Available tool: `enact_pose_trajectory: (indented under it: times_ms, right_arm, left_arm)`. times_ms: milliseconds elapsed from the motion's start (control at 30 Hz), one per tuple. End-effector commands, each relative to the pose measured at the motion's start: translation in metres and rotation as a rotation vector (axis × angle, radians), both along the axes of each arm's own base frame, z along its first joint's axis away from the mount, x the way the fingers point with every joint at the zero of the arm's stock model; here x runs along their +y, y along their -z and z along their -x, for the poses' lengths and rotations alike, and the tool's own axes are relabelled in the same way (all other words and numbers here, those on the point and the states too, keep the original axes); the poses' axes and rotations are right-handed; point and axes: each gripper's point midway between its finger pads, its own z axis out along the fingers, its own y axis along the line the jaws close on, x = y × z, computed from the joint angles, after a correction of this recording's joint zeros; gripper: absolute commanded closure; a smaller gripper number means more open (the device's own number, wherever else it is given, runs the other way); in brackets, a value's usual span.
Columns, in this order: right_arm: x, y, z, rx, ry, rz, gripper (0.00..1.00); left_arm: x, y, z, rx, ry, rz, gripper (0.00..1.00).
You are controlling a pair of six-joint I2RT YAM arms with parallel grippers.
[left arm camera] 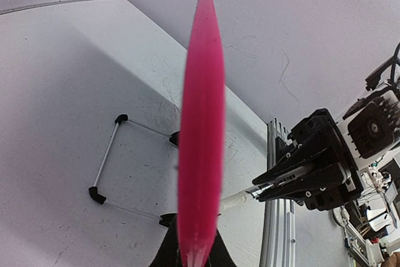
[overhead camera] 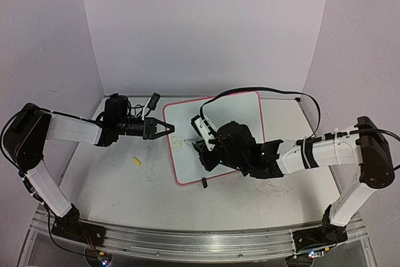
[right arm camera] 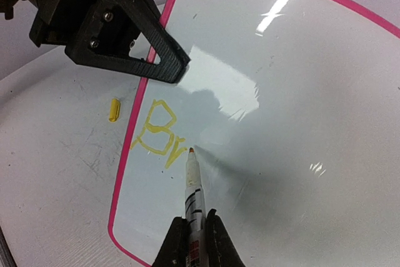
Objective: Write a sentence on the whiteboard
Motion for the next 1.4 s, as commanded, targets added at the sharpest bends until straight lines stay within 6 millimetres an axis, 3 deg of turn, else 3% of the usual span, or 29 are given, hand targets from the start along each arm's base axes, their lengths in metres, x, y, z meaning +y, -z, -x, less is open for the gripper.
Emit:
enact_pose_trajectory:
  times_ms: [0,367,933,1167,1367]
  right_arm:
    - [0.000,-0.039,-0.004,-0.028,-0.005,-0.131,1.00]
    - [0.012,-0.033,-0.007,-0.022,-0.023,-0.122,1.00]
    - [0.006,-0.014,-0.020,-0.006,0.056,-0.057,1.00]
    - [-0.003,-0.032,-0.005,-0.006,0.005,-0.099,1.00]
    - [-0.003,-0.017,0.003,0.027,-0.030,-0.086,1.00]
  left_arm:
    - [-0.004,-0.012,0.000,-0.029,0.020,0.015,1.00]
    - [-0.004,-0.012,0.000,-0.031,0.021,0.016,1.00]
    - [-0.004,-0.014,0.000,-0.034,0.022,0.017,1.00]
    - [-0.004,-0.014,0.000,-0.034,0.020,0.017,1.00]
    - [-0.004,-0.013,0.000,-0.032,0.020,0.016,1.00]
